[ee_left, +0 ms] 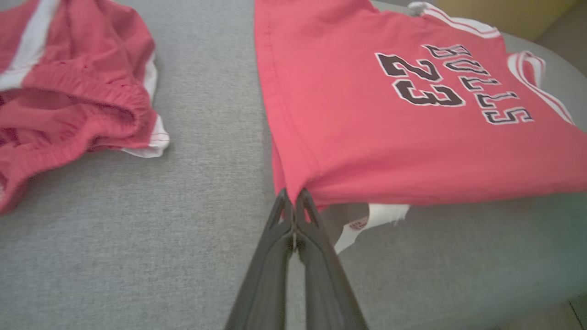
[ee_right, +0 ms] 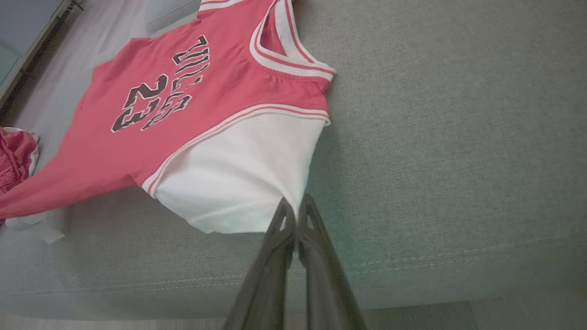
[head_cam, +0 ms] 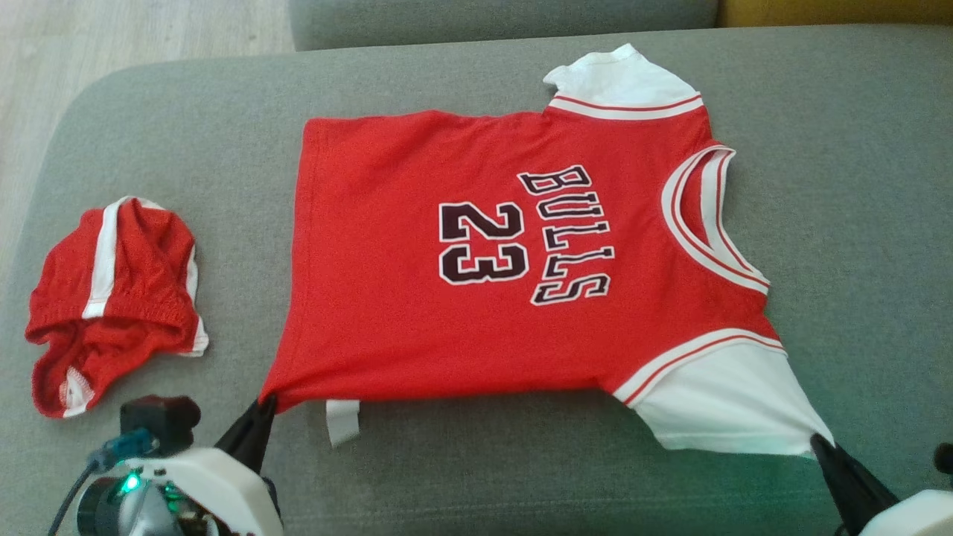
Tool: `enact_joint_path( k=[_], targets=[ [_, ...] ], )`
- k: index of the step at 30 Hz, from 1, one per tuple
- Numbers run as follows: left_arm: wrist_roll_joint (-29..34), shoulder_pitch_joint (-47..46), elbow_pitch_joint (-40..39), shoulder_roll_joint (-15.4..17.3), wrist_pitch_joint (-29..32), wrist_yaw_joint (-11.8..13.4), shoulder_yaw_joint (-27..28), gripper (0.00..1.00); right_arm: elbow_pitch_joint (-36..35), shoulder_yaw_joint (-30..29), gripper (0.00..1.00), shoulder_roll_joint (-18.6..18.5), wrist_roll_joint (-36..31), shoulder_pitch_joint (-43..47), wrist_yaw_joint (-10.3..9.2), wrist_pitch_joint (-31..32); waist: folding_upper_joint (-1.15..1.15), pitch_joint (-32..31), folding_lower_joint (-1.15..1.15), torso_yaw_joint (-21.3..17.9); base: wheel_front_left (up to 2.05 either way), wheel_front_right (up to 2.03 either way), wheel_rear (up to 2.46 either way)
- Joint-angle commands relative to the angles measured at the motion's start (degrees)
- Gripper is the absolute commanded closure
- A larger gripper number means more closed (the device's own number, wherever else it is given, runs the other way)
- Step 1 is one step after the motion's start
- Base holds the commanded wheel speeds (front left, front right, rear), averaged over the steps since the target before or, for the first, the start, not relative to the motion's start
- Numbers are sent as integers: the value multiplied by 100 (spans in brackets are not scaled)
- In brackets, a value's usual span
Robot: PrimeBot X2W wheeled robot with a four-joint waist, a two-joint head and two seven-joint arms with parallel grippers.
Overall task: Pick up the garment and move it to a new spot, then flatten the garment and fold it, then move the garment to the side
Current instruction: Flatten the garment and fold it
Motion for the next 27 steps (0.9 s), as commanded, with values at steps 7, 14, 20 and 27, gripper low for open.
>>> enact_joint_path(
  k=[7, 14, 20, 27],
  targets=[
    [-259, -116, -1240, 613, 1464, 82, 201, 100, -551, -143, 100, -67, 120, -332, 20, 721, 0, 87, 1, 22, 0, 0, 0],
    [-887, -656, -1259, 817, 2341, -44, 352, 100, -454, -69, 100, -66, -16, -1351, 20, 1336, 0, 434, 1, 16, 0, 0, 0],
    [-1217, -1397, -849, 944, 2756, -242, 368, 100, -85, 129, 100, -88, -194, -2470, 20, 1649, 0, 816, 1, 36, 0, 0, 0],
    [-1365, -2347, -210, 896, 2911, -416, 268, 100, 836, 205, 100, -212, -253, -3678, 20, 1306, 0, 1112, 1, 87, 0, 0, 0]
  ],
)
